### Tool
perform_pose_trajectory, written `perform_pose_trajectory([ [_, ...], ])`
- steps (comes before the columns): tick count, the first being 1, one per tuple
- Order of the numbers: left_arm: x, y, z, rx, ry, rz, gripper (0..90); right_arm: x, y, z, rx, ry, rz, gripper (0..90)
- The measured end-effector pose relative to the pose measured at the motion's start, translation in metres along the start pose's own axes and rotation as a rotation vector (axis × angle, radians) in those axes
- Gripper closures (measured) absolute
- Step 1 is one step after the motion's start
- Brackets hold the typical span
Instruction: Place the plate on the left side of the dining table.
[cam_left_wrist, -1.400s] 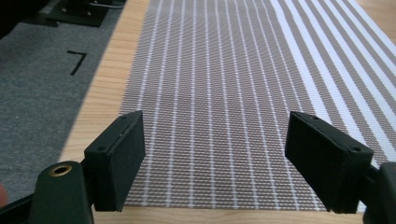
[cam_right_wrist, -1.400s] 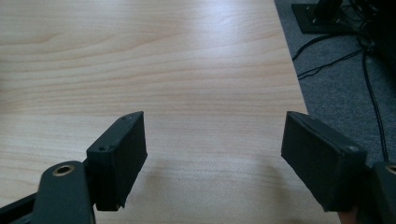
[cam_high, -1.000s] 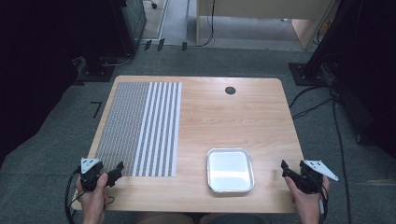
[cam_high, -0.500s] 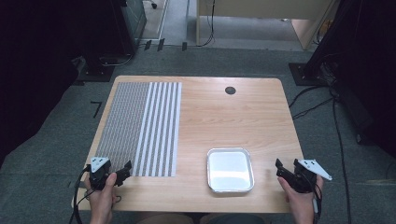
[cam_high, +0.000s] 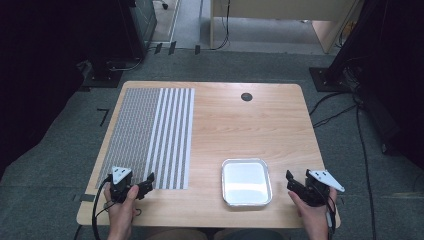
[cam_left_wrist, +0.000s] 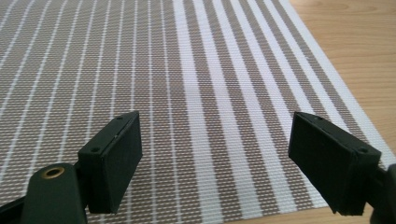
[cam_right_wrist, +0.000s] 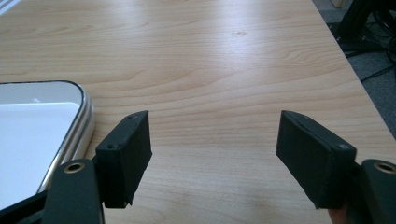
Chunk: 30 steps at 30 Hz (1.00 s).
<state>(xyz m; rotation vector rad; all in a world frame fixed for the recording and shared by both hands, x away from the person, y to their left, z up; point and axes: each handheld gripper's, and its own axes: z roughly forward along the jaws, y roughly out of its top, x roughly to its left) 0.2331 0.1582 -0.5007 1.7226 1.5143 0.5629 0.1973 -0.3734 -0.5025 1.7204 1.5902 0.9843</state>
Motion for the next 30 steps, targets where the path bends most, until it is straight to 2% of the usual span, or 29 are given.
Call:
perform_pose_trajectory([
  [6,-0.011,0.001,0.002,0.002,-0.015,0.011,17.8,0.005,0.000,0.000,0.003,0.008,0.002,26.6],
  [8,-0.014,0.003,0.002,0.003,-0.087,-0.048,17.8,0.007,0.000,0.000,0.001,0.011,0.000,26.6],
  [10,-0.024,0.004,0.002,-0.003,-0.077,-0.031,17.9,0.008,0.000,0.000,0.000,0.013,0.001,26.5],
  [12,-0.027,0.005,0.002,-0.001,-0.093,-0.032,17.8,0.009,0.000,-0.001,-0.002,0.013,0.002,26.5],
  [13,-0.033,0.004,0.003,0.005,-0.101,-0.023,17.9,0.009,0.000,-0.001,-0.002,0.013,0.005,26.4],
  [14,-0.033,0.004,0.003,0.005,-0.101,-0.023,17.8,0.009,0.000,-0.001,-0.002,0.013,0.005,26.4],
  [17,-0.046,0.003,0.007,0.013,-0.099,0.005,17.9,0.011,0.000,-0.003,-0.004,0.022,0.019,26.2],
  [21,-0.060,0.005,0.010,0.014,-0.103,0.023,17.8,0.018,0.003,-0.007,-0.025,-0.010,-0.036,26.0],
  [30,-0.089,0.003,0.020,0.036,-0.122,0.064,17.9,0.030,0.005,-0.008,-0.028,0.036,-0.041,20.0],
])
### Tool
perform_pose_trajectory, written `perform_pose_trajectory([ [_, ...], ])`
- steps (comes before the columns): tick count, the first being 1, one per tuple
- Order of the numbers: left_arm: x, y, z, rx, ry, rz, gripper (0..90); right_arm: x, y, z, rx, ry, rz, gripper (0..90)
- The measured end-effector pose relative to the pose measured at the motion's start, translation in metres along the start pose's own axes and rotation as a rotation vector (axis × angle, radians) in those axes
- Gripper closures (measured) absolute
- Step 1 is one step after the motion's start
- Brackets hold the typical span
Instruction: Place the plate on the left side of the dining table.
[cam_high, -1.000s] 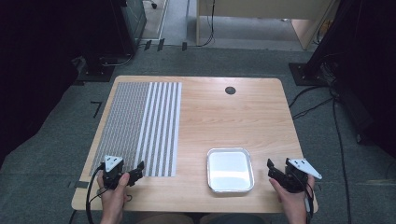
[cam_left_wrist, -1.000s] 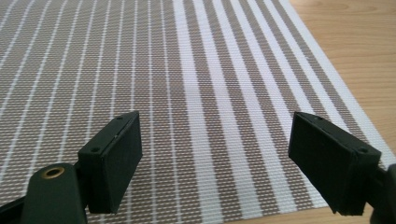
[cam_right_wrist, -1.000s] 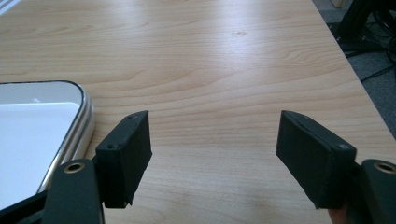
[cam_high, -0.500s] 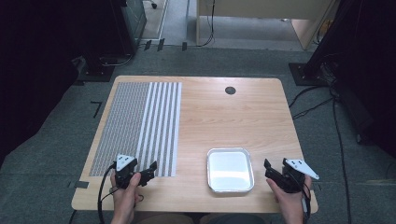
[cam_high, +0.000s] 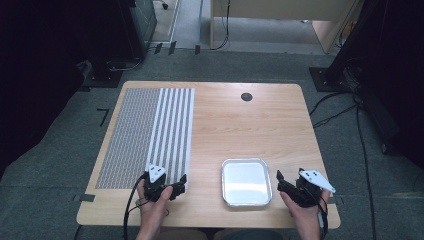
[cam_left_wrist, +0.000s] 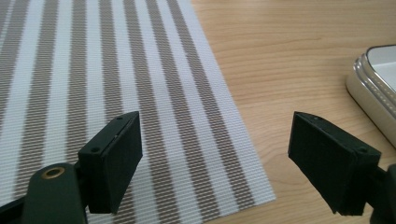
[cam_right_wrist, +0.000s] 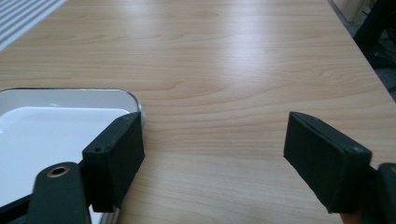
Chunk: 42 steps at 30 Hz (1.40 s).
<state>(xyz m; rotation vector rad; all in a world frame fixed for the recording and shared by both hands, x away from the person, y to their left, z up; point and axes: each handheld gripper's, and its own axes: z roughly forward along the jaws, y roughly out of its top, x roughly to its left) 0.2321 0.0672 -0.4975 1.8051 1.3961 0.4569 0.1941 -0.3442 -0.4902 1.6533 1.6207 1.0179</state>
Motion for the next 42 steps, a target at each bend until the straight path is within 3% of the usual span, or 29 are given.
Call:
perform_pose_trajectory([
  [8,-0.019,0.001,0.009,0.008,-0.020,0.020,17.8,0.009,0.002,0.001,-0.004,0.030,0.002,19.7],
  [15,-0.037,0.005,0.016,0.008,-0.043,0.030,17.8,0.014,0.002,0.002,-0.026,0.026,-0.014,27.5],
  [21,-0.052,0.008,0.020,-0.006,-0.071,0.032,17.8,0.015,0.003,0.007,-0.020,0.063,0.021,48.4],
  [27,-0.063,0.011,0.024,0.003,-0.098,0.010,18.5,0.022,0.004,0.014,-0.003,0.099,0.007,59.0],
  [30,-0.069,0.011,0.025,0.004,-0.091,0.018,24.6,0.023,0.004,0.016,0.004,0.115,0.019,62.0],
  [31,-0.072,0.012,0.026,0.006,-0.097,0.019,28.0,0.023,0.003,0.018,0.018,0.132,0.050,65.3],
  [33,-0.075,0.012,0.027,0.004,-0.105,0.021,30.9,0.023,0.002,0.019,0.024,0.147,0.063,66.3],
  [34,-0.076,0.012,0.027,0.004,-0.108,0.018,36.9,0.022,0.001,0.020,0.033,0.154,0.071,69.0],
  [39,-0.086,0.013,0.030,0.008,-0.130,0.034,49.8,0.017,0.000,0.020,0.045,0.163,0.077,75.0],
  [42,-0.090,0.012,0.032,0.012,-0.134,0.037,53.0,0.015,0.000,0.020,0.039,0.177,0.092,78.2],
])
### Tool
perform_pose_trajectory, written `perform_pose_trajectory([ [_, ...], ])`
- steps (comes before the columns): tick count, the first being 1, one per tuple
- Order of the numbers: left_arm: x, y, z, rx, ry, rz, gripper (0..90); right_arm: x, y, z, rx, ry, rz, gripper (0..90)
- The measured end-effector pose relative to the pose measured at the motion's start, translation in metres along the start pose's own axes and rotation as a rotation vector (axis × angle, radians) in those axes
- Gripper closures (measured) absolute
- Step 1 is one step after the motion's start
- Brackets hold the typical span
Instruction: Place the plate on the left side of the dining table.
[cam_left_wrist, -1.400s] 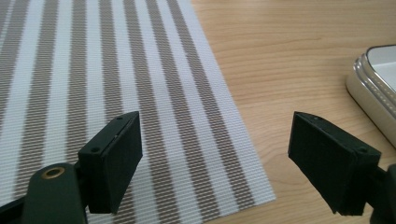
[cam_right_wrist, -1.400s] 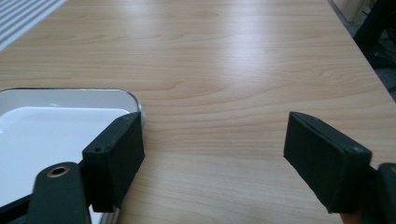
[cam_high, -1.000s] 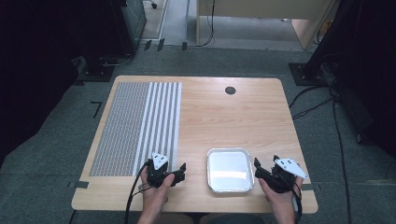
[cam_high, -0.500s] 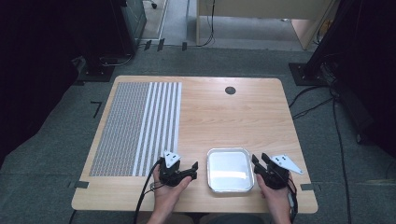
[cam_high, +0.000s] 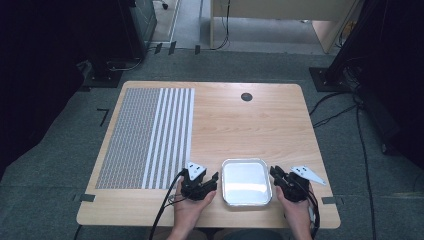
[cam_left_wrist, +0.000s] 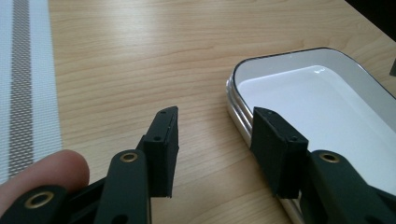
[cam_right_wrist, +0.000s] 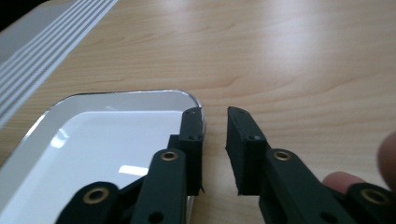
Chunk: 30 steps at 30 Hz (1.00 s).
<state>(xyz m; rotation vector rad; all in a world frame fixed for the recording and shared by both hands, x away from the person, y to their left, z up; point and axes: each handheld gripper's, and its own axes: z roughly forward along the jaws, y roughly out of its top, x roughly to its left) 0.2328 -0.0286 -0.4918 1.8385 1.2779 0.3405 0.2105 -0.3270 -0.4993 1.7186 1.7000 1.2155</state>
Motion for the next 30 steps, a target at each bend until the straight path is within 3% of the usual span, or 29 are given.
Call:
perform_pose_trajectory([
  [1,-0.002,0.000,0.002,0.005,-0.005,-0.001,54.4,-0.003,0.001,0.000,0.035,0.040,0.048,79.6],
  [5,-0.008,0.000,0.006,0.008,-0.024,0.002,59.1,-0.004,0.000,0.000,0.062,0.079,0.081,82.7],
  [14,-0.016,-0.002,0.008,0.020,-0.050,0.036,66.9,-0.003,-0.003,0.003,0.105,0.090,0.104,88.4],
  [20,-0.021,-0.005,0.013,0.051,-0.079,0.055,70.7,-0.005,-0.003,0.001,0.110,0.104,0.149,88.8],
  [21,-0.021,-0.006,0.015,0.064,-0.094,0.054,71.8,-0.007,-0.003,0.001,0.113,0.120,0.186,88.7],
  [24,-0.020,-0.006,0.015,0.059,-0.096,0.044,73.9,-0.010,-0.004,0.000,0.125,0.142,0.225,88.7],
  [30,-0.020,-0.005,0.013,0.047,-0.091,0.052,78.7,-0.008,-0.004,0.000,0.130,0.136,0.230,87.8],
])
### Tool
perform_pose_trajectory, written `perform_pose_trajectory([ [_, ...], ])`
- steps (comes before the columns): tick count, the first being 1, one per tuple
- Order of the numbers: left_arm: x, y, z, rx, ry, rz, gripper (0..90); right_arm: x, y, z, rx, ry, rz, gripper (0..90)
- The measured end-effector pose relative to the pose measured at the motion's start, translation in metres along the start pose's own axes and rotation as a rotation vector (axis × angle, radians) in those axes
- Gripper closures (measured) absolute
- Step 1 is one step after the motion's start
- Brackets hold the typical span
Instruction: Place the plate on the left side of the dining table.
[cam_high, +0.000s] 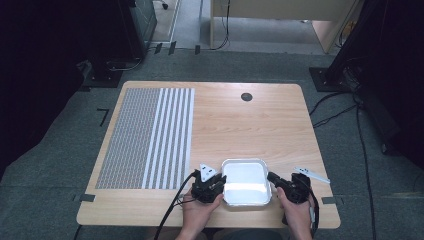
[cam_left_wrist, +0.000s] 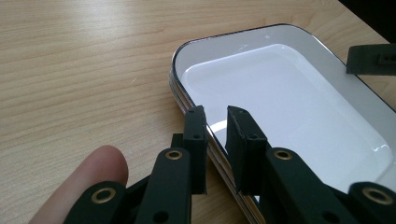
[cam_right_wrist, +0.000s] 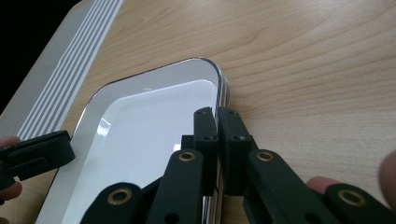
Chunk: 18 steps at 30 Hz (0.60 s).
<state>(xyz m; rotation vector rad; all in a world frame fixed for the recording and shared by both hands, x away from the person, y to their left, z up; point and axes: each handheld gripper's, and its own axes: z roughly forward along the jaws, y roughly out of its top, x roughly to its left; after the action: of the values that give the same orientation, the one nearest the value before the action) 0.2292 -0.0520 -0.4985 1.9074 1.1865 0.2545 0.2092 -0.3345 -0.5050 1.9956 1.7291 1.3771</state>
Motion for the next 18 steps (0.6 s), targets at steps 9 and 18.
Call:
perform_pose_trajectory([
  [9,0.001,0.001,-0.001,-0.001,-0.032,-0.003,76.7,0.002,0.003,-0.013,-0.038,0.044,0.036,88.1],
  [18,0.002,0.000,0.001,0.009,-0.042,0.010,73.9,0.008,-0.004,-0.005,-0.003,-0.031,-0.011,86.1],
])
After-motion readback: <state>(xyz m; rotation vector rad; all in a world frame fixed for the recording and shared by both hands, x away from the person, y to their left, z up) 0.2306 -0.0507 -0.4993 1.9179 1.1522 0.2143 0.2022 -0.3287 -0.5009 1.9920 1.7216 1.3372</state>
